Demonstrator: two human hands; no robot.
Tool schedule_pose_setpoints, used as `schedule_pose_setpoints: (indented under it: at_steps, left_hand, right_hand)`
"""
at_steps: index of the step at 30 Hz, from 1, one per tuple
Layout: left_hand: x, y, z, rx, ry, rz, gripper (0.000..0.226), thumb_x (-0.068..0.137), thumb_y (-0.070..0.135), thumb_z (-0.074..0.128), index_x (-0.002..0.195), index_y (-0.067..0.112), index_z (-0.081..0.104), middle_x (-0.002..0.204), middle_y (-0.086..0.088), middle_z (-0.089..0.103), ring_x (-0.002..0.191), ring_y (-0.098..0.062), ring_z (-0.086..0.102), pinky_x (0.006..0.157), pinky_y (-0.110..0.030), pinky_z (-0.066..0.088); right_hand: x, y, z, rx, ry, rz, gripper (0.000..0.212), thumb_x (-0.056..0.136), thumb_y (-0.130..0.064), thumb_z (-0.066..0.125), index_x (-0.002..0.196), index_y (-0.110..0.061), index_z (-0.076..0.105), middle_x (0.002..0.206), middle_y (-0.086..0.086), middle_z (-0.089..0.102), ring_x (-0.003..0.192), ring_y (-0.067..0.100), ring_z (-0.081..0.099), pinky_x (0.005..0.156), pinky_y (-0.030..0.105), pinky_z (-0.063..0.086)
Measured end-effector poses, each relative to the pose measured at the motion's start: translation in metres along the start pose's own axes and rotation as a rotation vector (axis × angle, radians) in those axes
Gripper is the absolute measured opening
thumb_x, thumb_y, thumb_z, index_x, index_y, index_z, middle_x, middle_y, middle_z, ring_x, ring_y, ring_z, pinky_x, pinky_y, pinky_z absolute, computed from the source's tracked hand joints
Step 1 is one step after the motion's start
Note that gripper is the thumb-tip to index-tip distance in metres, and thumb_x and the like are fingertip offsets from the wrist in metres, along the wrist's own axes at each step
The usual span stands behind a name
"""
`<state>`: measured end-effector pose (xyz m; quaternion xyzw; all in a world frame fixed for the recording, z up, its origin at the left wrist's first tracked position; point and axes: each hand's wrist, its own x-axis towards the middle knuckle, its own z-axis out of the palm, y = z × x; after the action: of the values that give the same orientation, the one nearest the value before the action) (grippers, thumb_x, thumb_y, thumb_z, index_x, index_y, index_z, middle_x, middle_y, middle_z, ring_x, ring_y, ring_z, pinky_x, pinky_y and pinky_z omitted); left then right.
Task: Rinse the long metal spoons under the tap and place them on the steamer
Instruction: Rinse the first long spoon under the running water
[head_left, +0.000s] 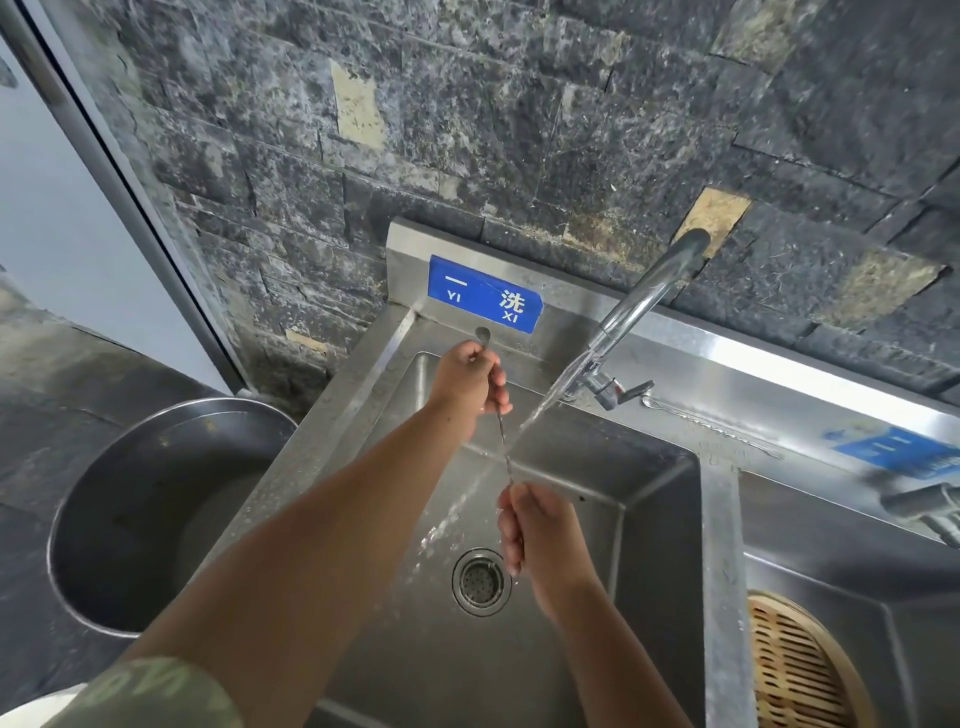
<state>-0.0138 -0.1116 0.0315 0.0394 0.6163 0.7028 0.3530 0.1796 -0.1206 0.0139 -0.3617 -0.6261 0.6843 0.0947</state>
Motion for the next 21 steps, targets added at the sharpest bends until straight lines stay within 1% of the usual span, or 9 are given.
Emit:
schedule_pose_setpoints:
  at_steps: [3, 6, 8, 10, 12, 14, 17, 19, 21]
  left_hand:
    - [0.004, 0.002, 0.000, 0.003, 0.010, -0.005, 0.026, 0.101, 0.009, 0.042, 0.078, 0.008, 0.051, 0.048, -0.001, 0.053, 0.035, -0.017, 0.049, 0.038, -0.027, 0.047]
    - [0.006, 0.004, 0.001, 0.009, 0.018, 0.005, 0.027, 0.102, 0.010, 0.042, 0.077, 0.008, 0.052, 0.049, -0.002, 0.053, 0.035, -0.017, 0.049, 0.039, -0.027, 0.047]
    - [0.007, 0.008, 0.000, 0.003, 0.028, 0.015, 0.027, 0.102, 0.010, 0.043, 0.077, 0.008, 0.053, 0.051, -0.003, 0.053, 0.036, -0.017, 0.048, 0.039, -0.026, 0.046]
    - [0.008, 0.013, -0.002, -0.019, 0.044, 0.028, 0.025, 0.101, 0.010, 0.045, 0.078, 0.008, 0.055, 0.054, -0.004, 0.053, 0.036, -0.016, 0.048, 0.039, -0.025, 0.045]
    - [0.007, 0.017, -0.002, -0.068, 0.046, 0.046, 0.019, 0.099, 0.011, 0.049, 0.084, 0.010, 0.060, 0.057, -0.005, 0.054, 0.037, -0.015, 0.048, 0.039, -0.024, 0.045]
    - [0.002, 0.017, -0.001, -0.096, 0.012, 0.056, 0.014, 0.100, 0.015, 0.052, 0.094, 0.013, 0.064, 0.060, -0.006, 0.058, 0.041, -0.014, 0.051, 0.043, -0.025, 0.048]
    - [-0.010, 0.012, 0.002, -0.111, -0.062, 0.039, 0.015, 0.103, 0.015, 0.048, 0.105, 0.011, 0.062, 0.065, -0.007, 0.061, 0.046, -0.014, 0.056, 0.047, -0.028, 0.054]
    - [-0.019, 0.005, 0.001, -0.108, -0.099, 0.019, 0.016, 0.104, 0.013, 0.045, 0.109, 0.008, 0.060, 0.068, -0.007, 0.060, 0.045, -0.013, 0.057, 0.048, -0.028, 0.055]
    - [-0.031, -0.006, -0.001, -0.092, -0.135, -0.001, 0.016, 0.104, 0.012, 0.045, 0.111, 0.008, 0.059, 0.070, -0.008, 0.059, 0.048, -0.014, 0.059, 0.049, -0.028, 0.056]
  right_hand:
    - [-0.003, 0.004, -0.001, 0.002, 0.002, -0.013, 0.032, 0.105, -0.012, 0.036, 0.081, -0.007, 0.058, 0.051, 0.000, 0.049, 0.034, 0.016, 0.036, 0.035, 0.022, 0.030]
    - [-0.005, 0.007, -0.001, -0.012, -0.004, -0.041, 0.032, 0.100, -0.016, 0.037, 0.079, -0.006, 0.059, 0.052, 0.005, 0.054, 0.032, 0.018, 0.039, 0.036, 0.022, 0.032]
    - [-0.007, 0.007, 0.000, -0.006, -0.011, -0.050, 0.033, 0.101, -0.013, 0.037, 0.077, -0.007, 0.060, 0.052, 0.007, 0.055, 0.032, 0.018, 0.040, 0.036, 0.022, 0.033]
    - [-0.006, 0.004, 0.002, 0.021, -0.009, -0.042, 0.034, 0.103, -0.010, 0.037, 0.078, -0.006, 0.061, 0.052, 0.005, 0.054, 0.033, 0.017, 0.039, 0.035, 0.021, 0.032]
    - [0.000, 0.000, 0.005, 0.035, 0.014, -0.020, 0.034, 0.104, -0.010, 0.037, 0.081, -0.006, 0.061, 0.052, 0.001, 0.052, 0.035, 0.015, 0.038, 0.035, 0.021, 0.030]
    - [0.008, -0.005, 0.009, 0.059, 0.025, 0.004, 0.032, 0.105, -0.009, 0.037, 0.084, -0.006, 0.061, 0.052, -0.001, 0.047, 0.036, 0.012, 0.033, 0.036, 0.020, 0.026]
    - [0.017, -0.012, 0.010, 0.138, 0.025, 0.037, 0.030, 0.106, -0.008, 0.034, 0.091, -0.004, 0.059, 0.053, -0.002, 0.042, 0.038, 0.012, 0.029, 0.039, 0.020, 0.022]
    - [0.020, -0.013, 0.008, 0.190, 0.012, 0.066, 0.029, 0.106, -0.007, 0.034, 0.090, -0.004, 0.058, 0.053, -0.001, 0.043, 0.038, 0.013, 0.031, 0.041, 0.022, 0.023]
    - [0.020, -0.010, 0.008, 0.213, -0.007, 0.111, 0.031, 0.105, -0.007, 0.034, 0.084, -0.005, 0.056, 0.052, 0.002, 0.046, 0.038, 0.015, 0.035, 0.043, 0.023, 0.026]
